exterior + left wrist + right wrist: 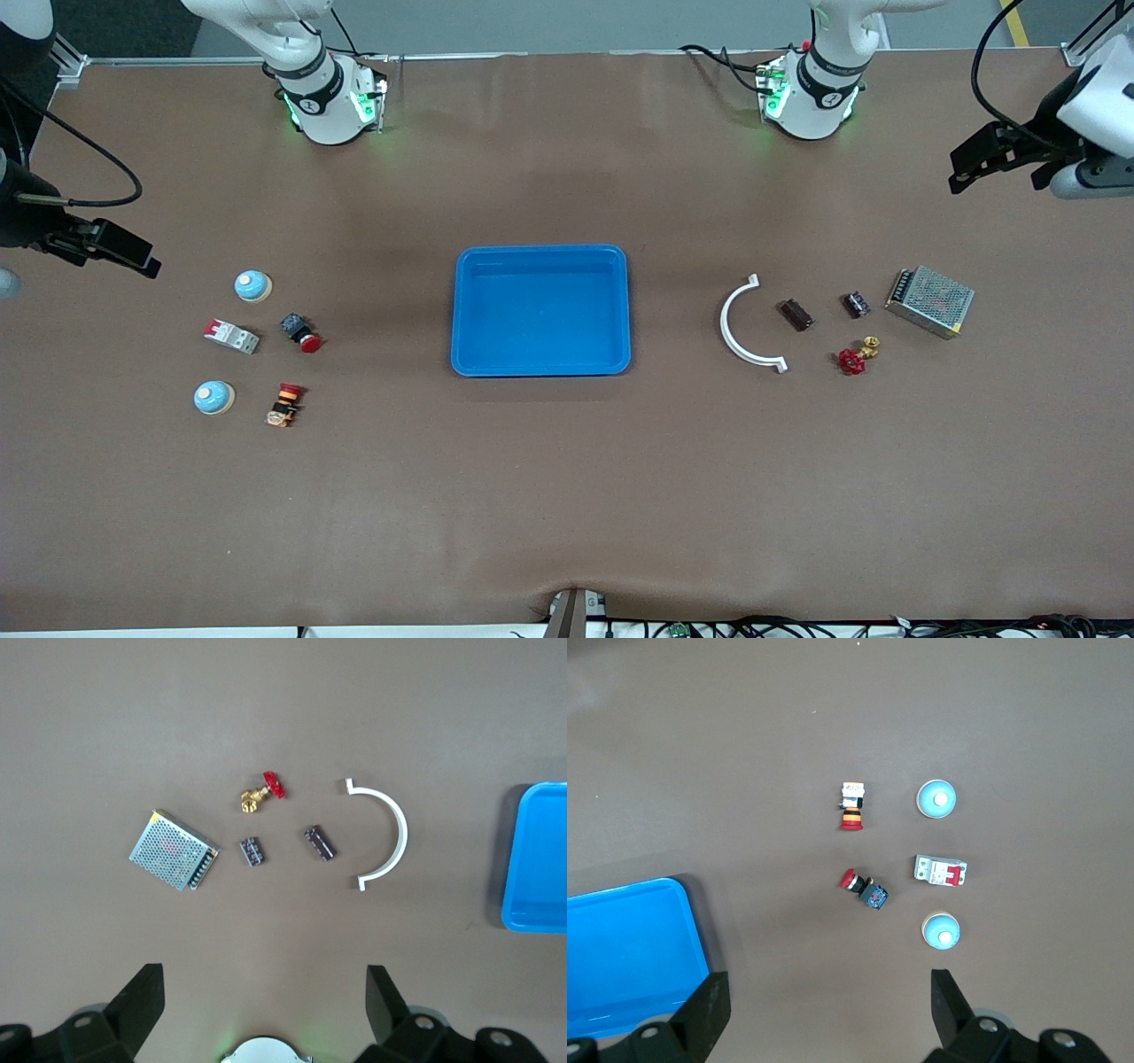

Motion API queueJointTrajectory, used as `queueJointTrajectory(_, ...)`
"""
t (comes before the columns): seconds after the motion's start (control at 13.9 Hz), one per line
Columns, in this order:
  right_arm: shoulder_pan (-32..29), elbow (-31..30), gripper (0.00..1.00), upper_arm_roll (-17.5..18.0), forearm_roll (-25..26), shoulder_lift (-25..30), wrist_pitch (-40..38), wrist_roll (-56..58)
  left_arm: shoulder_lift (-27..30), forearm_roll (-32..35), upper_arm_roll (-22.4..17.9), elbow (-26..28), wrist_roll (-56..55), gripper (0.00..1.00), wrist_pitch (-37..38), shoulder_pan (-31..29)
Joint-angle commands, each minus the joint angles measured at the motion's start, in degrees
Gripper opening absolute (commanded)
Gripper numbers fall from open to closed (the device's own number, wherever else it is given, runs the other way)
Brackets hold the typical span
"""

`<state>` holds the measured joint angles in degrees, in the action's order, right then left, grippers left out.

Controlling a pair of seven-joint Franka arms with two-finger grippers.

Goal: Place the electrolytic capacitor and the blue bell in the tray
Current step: 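Move the left gripper toward the capacitors while the right gripper reaches the bells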

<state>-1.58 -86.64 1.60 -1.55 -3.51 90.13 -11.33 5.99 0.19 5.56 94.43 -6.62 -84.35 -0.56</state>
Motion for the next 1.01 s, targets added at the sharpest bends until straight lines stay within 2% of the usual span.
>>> queueJointTrajectory(0.0, 0.2, -1.6, 1.0, 0.0, -0.3, 1.5, 0.7, -1.1, -0.9, -1.2, -0.1, 4.1, -0.1, 1.0, -1.2, -0.6)
queueJointTrajectory(0.14, -0.1, -1.7, 1.0, -0.1, 0.7, 1.1, 0.6, 0.1, -1.5, -1.4, 0.0, 7.9, -0.8, 1.0, -4.9, -2.0)
queueJointTrajectory(0.36, -0.9, -2.4, 1.0, -0.4, 2.3, -1.8, 3.5, 0.1, -1.4, -3.5, 0.5, 15.8, -10.0, 1.0, -12.1, -1.7)
queueJointTrajectory(0.72, -3.8, -8.6, 1.0, -0.5, 3.3, -9.3, 17.5, 0.8, -1.5, -3.8, 4.1, 28.5, -19.5, 1.0, -25.5, -1.4)
queueJointTrajectory(0.94, -5.2, -10.0, 1.0, -0.5, 3.7, -14.5, 24.3, 1.7, -2.6, -3.9, 4.5, 35.5, -20.8, 1.0, -35.3, -1.4)
